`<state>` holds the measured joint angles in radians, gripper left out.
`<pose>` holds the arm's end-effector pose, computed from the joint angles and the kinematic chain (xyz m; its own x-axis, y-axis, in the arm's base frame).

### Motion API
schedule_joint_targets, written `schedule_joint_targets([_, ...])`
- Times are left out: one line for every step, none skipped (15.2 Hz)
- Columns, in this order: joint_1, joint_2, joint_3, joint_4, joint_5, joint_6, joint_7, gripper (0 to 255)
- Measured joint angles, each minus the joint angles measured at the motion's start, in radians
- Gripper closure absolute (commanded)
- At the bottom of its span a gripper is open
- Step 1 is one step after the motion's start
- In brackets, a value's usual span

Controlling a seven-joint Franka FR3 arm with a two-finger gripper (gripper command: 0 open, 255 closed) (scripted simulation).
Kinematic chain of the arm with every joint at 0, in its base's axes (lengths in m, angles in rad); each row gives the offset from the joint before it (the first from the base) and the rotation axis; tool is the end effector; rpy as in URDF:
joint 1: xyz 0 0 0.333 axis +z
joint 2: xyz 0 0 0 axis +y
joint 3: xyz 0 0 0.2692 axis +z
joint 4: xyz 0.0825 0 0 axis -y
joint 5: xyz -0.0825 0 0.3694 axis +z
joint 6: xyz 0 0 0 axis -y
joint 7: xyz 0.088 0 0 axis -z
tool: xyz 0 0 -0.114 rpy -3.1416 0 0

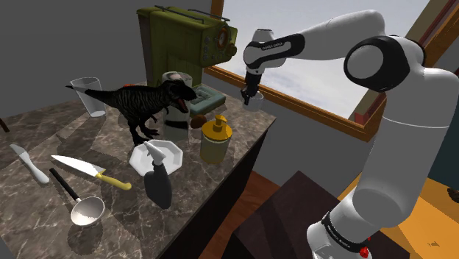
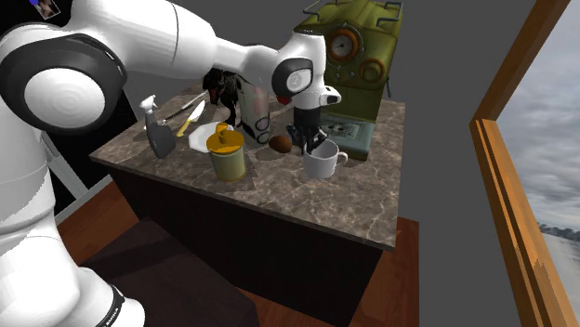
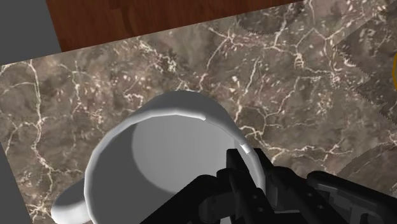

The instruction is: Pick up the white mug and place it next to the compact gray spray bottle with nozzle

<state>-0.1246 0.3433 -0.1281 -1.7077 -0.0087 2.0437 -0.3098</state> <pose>0.6026 -0.1507 0.3482 0.9975 0.0678 -0.0201 0.0687 -0.9965 0.0468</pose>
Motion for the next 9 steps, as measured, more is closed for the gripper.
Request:
schedule_joint_targets([-0.001,-0.004,-0.001,0.007,0.000,-0.011,-0.002,255])
schedule_joint_targets([0.000,-0.008,0.000,0.018,-0.001,-0.026,0.000,255])
schedule_joint_targets([0.001,-0.012,0.000,0.028,-0.002,-0.040,0.001,255])
schedule_joint_targets([0.001,-0.017,-0.001,0.033,-0.002,-0.050,0.000,255])
schedule_joint_targets([0.001,-0.020,-0.001,0.043,-0.002,-0.062,-0.001,255])
schedule_joint_targets([0.001,-0.026,-0.001,0.047,-0.003,-0.073,-0.001,255])
schedule_joint_targets([0.001,-0.027,-0.001,0.061,-0.003,-0.088,-0.001,255])
schedule_joint_targets([-0.001,-0.029,-0.002,0.072,-0.003,-0.100,-0.004,255])
schedule_joint_targets([0.000,-0.033,-0.002,0.078,-0.003,-0.110,-0.003,255])
